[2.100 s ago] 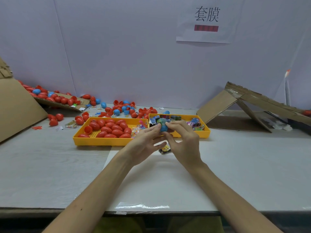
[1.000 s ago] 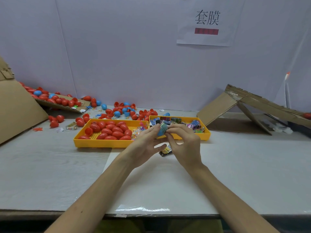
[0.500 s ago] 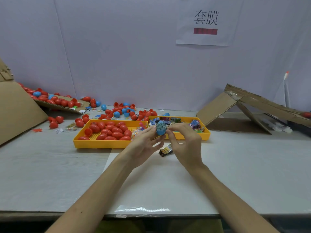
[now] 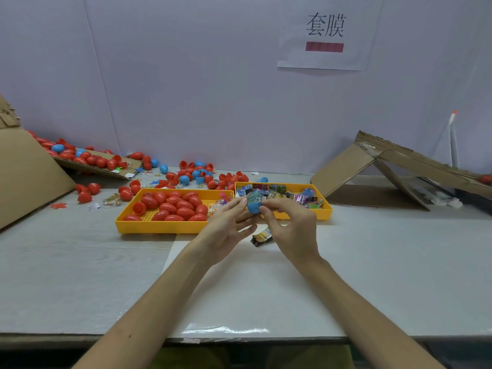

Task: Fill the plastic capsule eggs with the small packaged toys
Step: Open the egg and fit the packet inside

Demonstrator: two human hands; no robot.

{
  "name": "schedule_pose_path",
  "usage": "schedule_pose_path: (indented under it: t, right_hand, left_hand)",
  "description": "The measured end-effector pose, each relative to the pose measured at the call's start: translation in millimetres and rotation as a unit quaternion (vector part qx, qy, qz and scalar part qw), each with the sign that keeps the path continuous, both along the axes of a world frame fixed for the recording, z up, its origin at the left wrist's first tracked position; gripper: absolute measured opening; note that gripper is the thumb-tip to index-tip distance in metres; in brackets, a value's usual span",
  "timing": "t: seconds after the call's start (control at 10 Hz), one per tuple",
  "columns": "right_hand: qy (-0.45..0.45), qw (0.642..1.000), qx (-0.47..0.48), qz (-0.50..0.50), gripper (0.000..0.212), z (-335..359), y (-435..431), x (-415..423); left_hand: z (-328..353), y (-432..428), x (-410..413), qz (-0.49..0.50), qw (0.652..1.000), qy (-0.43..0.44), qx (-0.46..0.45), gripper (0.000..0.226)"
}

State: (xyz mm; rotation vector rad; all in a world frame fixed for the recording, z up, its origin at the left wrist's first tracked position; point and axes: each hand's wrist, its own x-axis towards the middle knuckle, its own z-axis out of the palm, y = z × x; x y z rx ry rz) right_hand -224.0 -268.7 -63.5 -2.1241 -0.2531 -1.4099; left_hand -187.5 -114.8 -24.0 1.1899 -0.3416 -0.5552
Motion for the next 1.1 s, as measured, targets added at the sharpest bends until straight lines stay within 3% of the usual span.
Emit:
schedule_pose_path:
  t: [0.4, 0.8, 1.1]
  right_hand:
    - [-0.023, 0.997, -0.051, -0.051, 0.006, 1.7, -0.2, -0.8]
    - [0.035, 0.989, -0.12, -0.081, 0.005, 4.9, -0.2, -3.3]
    - [0.055, 0.994, -0.066, -0.061, 0.012, 6.9, -1.8, -3.0]
  left_hand:
    - [5.3, 1.3, -4.8, 0.018, 0.998, -0.042, 0.032, 0.038]
    - [6.0, 0.5, -8.4, 0.034, 0.994, -0.096, 0.043, 0.031]
    - [7.5, 3.6, -9.3, -0.009, 0.989, -0.138, 0.054, 0.029]
